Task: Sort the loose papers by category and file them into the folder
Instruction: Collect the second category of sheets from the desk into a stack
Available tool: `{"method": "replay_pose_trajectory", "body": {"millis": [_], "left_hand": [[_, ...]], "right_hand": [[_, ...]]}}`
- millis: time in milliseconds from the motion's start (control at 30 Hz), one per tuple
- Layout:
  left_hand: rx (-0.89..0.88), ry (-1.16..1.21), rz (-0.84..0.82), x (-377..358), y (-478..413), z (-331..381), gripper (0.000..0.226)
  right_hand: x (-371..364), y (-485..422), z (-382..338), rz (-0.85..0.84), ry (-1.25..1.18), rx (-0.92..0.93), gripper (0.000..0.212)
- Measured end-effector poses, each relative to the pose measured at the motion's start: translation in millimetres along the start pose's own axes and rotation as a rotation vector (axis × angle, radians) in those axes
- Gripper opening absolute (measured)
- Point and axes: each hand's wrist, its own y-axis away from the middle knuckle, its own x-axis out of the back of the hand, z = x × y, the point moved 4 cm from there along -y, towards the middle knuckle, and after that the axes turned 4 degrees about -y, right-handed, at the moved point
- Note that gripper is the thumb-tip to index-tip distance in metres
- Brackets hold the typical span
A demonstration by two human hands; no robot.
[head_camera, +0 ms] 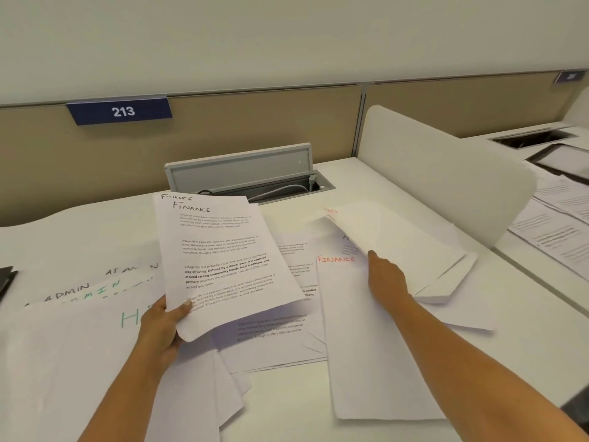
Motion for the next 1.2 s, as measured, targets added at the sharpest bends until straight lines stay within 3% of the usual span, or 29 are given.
{"method": "replay_pose_trajectory", "body": {"millis": [133, 300, 367, 467, 667, 767, 867, 1000, 1200], "left_hand": [[-0.014, 0.025, -0.018, -6.9, -1.6, 5.6, 0.042], [-0.045, 0.086, -0.049, -8.6, -5.4, 17.3, 0.035], [-0.049, 0.096, -0.051, -8.4, -6.1, 20.6, 0.028], [-0.053, 0.103, -0.041, -8.5, -6.8, 20.5, 0.037], [-0.049, 0.104, -0.034, -7.2, -5.9, 15.8, 0.041], [-0.046, 0.105, -0.027, -4.8, -5.4, 14.9, 0.041], [-0.051, 0.106, -0.005, 0.5, -5.1, 17.0, 0.039], [-0.053, 0.113, 0.058, 13.9, -6.8, 19.3, 0.043], [-0.043, 0.113, 0.081, 22.1, -7.3, 16.1, 0.042]], "right_hand": [[1.9, 8.8, -34.6, 0.003, 0.012, 0.119, 0.050], [-2.2, 35.1, -101.9, -0.057, -0.206, 0.246, 0.039], [-4.0, 44.4, -118.7, -0.123, -0.431, 0.232, 0.030], [-8.7, 52.5, -128.6, -0.252, -0.746, 0.175, 0.017], [-9.7, 42.7, -107.0, -0.150, -0.967, 0.085, 0.017], [-8.2, 38.1, -96.8, -0.191, -1.070, 0.072, 0.035], [-11.4, 33.7, -91.7, -0.181, -0.930, 0.152, 0.043], [-26.9, 27.3, -77.9, -0.245, -0.362, 0.282, 0.062], [-31.8, 11.8, -33.2, -0.207, -0.172, 0.124, 0.062]]}}
